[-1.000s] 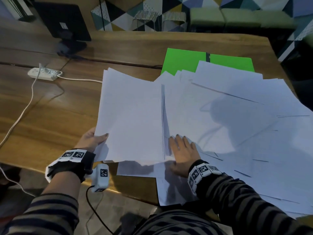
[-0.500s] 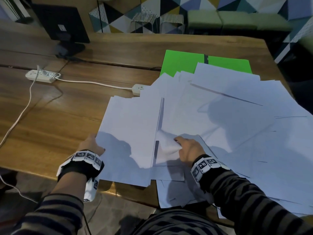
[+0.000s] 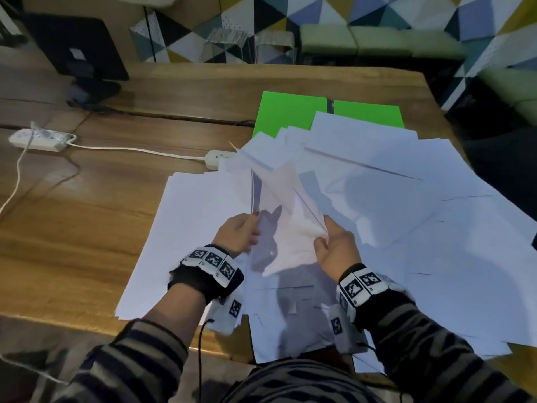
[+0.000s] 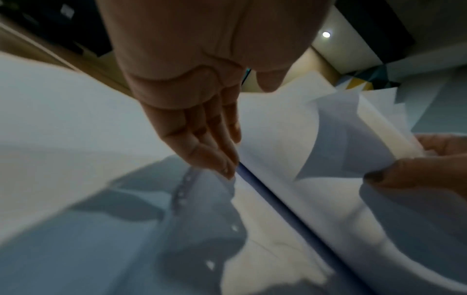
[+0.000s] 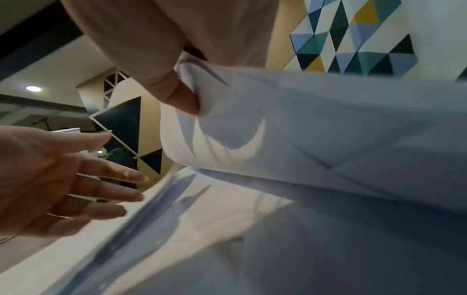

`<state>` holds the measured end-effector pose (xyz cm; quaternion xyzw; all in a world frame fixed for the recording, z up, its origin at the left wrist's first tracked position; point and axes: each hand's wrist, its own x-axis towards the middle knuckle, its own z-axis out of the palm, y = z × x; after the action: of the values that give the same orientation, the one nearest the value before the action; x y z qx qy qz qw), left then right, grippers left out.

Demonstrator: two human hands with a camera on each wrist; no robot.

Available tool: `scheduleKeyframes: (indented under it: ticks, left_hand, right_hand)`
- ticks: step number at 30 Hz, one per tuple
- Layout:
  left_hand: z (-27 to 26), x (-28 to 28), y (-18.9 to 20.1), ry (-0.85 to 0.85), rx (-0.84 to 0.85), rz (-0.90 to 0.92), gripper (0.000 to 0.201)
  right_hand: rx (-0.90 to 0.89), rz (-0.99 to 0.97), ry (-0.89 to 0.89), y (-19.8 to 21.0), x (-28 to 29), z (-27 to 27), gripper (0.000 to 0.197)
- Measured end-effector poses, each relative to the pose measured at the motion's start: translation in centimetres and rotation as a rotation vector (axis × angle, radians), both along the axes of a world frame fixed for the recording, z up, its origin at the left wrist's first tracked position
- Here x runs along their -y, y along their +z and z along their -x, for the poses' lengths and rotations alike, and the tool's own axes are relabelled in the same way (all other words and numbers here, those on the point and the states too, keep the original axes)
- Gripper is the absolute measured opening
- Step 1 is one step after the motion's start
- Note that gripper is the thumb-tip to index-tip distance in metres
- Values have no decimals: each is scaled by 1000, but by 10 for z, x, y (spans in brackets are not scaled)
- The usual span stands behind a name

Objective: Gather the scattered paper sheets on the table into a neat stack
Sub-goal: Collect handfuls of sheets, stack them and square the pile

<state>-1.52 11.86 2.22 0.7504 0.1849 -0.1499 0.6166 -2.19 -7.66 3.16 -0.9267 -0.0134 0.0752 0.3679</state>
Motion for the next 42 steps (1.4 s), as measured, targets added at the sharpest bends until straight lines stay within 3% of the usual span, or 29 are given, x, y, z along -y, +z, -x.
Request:
scheduleKeyframes:
  ticks: [2,5,8,10,11,12,14,15,17,20,22,24,28,30,37,42]
  left_hand:
    - [-5,12,7,59,-149,206,48]
    - [-13,21,6,185,-218,413,77]
    - [-21,19,2,296,-213,602,88]
    - [-26,17,5,245,-232,633,91]
    - [-27,16,4,199,-256,609,82]
    - [-27,16,4,161,-271,583,60]
    - [-28,14,2,111,-276,313,15]
    - [-27,12,-1,67,-275,137,6]
    - [-26,9,-6,-30,-264,-110,13]
    - [-19,15,-3,-78,-192,-240,25]
    - [-16,24,2,-94,-103,-272,19]
    - [-17,34,13,-98,-27,-294,9]
    - [-25,42,39,-90,76,-404,37]
    - [-29,42,54,-75,145,-478,39]
    - [-42,31,98,-86,239,-533,31]
    - [-42,23,119,-34,310,-502,27]
  right_hand:
    - [42,-28,33,10,2,7,40]
    - [72,-19,160,20,4,20,46]
    - [-16,70,280,18,13,32,61]
    - [-28,153,381,10,17,38,63]
    - [-7,169,428,5,18,40,62]
    - [15,161,466,1,18,41,60]
    - [-20,131,546,-6,20,40,52]
    - [-76,114,598,-8,22,38,48]
    - [-228,46,623,-7,30,33,68]
    - [-237,-39,394,-15,46,19,77]
    - [-186,147,320,-30,58,9,66]
    - [-190,325,352,-44,67,3,72]
    - [-226,416,367,-53,77,-1,85]
    - [-230,400,345,-55,80,-3,84]
    - [-191,309,365,-58,80,-6,80]
    - [-206,373,286,-49,80,-4,76]
